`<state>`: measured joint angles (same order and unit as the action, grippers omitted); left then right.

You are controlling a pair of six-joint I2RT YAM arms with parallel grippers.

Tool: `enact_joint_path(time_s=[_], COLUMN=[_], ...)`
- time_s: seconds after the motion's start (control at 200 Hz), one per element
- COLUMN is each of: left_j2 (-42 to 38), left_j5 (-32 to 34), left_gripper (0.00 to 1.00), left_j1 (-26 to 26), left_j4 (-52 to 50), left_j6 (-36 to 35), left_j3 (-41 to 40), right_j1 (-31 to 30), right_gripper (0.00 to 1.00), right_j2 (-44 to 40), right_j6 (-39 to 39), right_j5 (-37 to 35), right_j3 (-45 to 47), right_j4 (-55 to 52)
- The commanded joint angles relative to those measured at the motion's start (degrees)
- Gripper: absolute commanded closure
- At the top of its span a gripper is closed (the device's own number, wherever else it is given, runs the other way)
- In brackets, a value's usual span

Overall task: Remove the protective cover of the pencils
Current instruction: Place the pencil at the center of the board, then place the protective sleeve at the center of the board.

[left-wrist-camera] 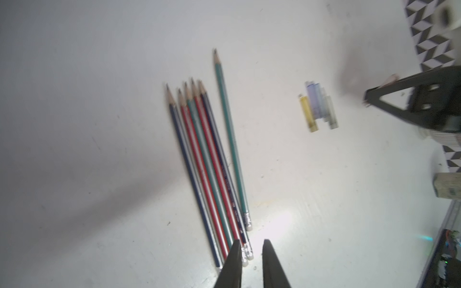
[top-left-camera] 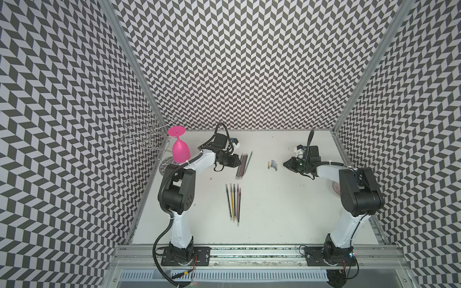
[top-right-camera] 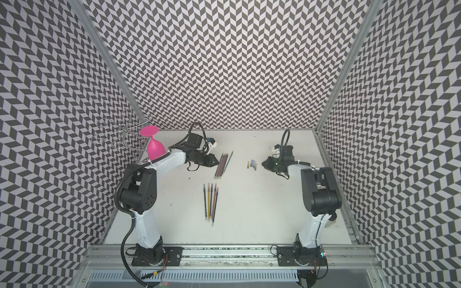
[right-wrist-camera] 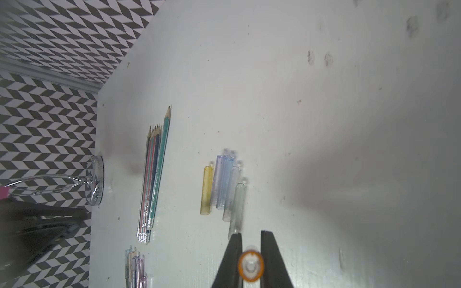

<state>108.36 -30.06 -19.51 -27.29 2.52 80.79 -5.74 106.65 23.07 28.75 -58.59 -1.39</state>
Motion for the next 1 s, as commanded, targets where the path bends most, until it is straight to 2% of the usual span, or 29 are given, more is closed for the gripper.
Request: enact_joint_path(time_s=[0.0, 0.441, 0.676, 0.846, 0.996], left_j2=[-3.3, -3.8, -3.8, -3.9, -3.7], left_j5=[-3.9, -3.4, -3.4, -3.4, -3.4], left_gripper=[0.81, 0.83, 0.83, 0.83, 0.83], left_j1=[-0.5, -0.5, -0.6, -0.6, -0.5], left_j4=[5.3, 4.7, 4.6, 4.7, 4.5], left_j6=[-0.7, -1.1, -1.4, -1.4, -1.4], left_j3=[-1.6, -1.3, -1.3, -1.4, -1.4], right_j1=[-1.0, -2.2, -2.2, -2.3, -2.4], right_gripper=[0.95, 0.89, 0.83, 0.74, 0.73], right_j2=[2.0, 4.5, 4.5, 4.6, 4.5], right_j6=[-2.2, -3.3, -3.5, -3.5, -3.4], right_j5=[0.0, 0.5, 0.7, 0.9, 1.4], right_j3=[-1.8, -3.1, -3.2, -3.2, -3.1], right_j4=[-1.1, -2.8, -3.1, -3.0, -2.6])
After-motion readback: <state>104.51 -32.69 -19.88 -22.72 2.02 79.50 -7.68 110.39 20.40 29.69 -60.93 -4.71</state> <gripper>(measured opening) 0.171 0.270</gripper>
